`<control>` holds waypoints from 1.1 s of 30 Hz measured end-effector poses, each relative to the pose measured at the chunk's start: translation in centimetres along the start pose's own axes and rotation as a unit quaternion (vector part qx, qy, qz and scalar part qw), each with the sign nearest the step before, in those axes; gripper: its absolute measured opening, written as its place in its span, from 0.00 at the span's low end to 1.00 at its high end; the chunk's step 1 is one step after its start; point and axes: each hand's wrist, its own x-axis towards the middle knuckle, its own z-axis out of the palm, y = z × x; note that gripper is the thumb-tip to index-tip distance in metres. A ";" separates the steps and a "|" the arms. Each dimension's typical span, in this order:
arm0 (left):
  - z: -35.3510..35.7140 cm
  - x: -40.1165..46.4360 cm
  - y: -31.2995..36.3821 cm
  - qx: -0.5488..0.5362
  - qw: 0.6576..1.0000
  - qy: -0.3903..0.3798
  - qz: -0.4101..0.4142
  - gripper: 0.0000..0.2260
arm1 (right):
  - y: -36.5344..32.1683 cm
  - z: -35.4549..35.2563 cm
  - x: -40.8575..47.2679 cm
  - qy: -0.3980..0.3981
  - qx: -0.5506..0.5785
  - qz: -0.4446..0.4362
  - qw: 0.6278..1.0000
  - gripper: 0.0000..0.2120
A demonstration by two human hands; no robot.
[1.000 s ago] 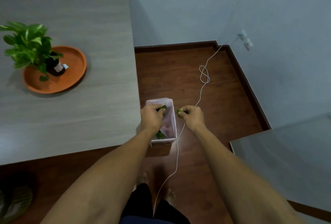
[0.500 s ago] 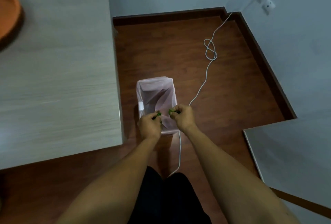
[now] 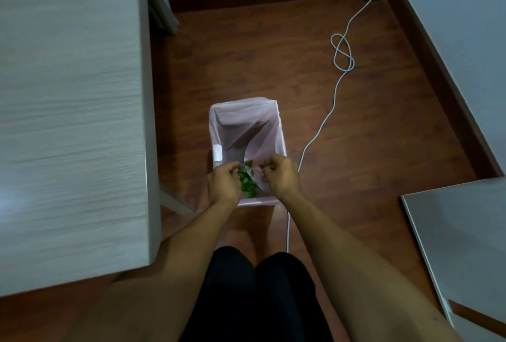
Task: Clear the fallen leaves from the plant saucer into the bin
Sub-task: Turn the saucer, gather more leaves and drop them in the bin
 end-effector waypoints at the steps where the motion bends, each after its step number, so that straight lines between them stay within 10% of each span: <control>1: -0.1 0.0 0.2 -0.004 1.000 0.006 0.002 0.13 | -0.2 -0.2 -0.1 0.016 -0.012 -0.003 1.000 0.08; 33: -9.2 -11.2 13.0 -0.027 0.998 -0.004 0.064 0.13 | -8.4 -13.2 -12.2 -0.004 0.048 -0.024 0.999 0.13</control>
